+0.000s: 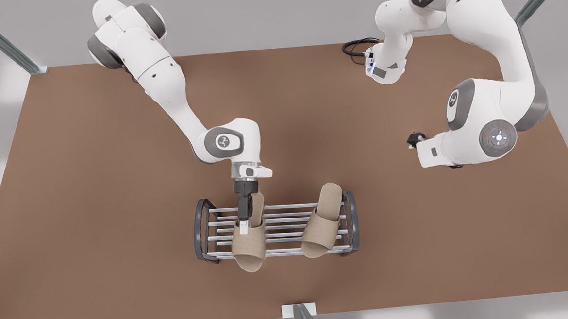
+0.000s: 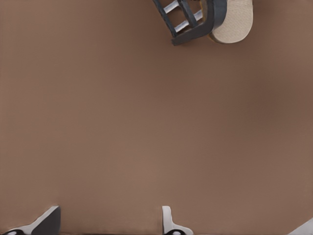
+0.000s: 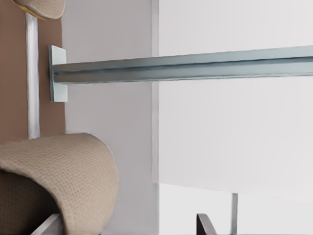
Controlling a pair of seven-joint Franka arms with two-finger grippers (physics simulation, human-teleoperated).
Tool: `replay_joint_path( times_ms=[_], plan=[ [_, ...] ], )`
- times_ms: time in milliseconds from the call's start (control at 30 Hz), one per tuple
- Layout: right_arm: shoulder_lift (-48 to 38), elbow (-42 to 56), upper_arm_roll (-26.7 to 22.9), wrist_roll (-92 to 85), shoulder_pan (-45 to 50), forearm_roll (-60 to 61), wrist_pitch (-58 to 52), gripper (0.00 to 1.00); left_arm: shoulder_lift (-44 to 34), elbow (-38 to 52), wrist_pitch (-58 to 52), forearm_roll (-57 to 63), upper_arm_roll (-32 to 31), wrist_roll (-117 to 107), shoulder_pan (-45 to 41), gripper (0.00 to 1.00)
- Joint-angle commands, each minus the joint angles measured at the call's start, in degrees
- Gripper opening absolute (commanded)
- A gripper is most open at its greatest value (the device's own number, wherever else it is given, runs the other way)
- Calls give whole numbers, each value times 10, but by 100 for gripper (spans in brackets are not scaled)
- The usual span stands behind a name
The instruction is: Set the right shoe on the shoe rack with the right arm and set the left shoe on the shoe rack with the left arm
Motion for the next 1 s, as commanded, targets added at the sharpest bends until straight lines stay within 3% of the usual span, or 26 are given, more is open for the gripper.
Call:
replay_joint_path(
  times_ms=[0,33,67,133,633,900,967],
  plan=[
    [1,-5,-1,-53,1,21,28,100,10,-17,54,13,51,-243,14,100],
    [12,-5,-1,-45,11,22,28,100,-47,-74,75,41,41,-13,74,100],
    [20,-6,-1,-43,14,23,28,100,-103,-145,108,36,-11,-115,74,100],
    [26,-9,-1,-16,14,23,29,100,-64,-41,67,-24,-19,-120,73,100],
    [-17,-25,-1,-13,19,48,31,100,-32,-6,19,-22,-32,-205,70,100],
    [-151,-163,-4,1,-9,54,75,100,-32,-5,13,-21,-36,-209,68,100],
    [-229,-190,-9,-24,-53,285,61,100,-32,0,8,-21,-36,-209,68,100]
  ],
)
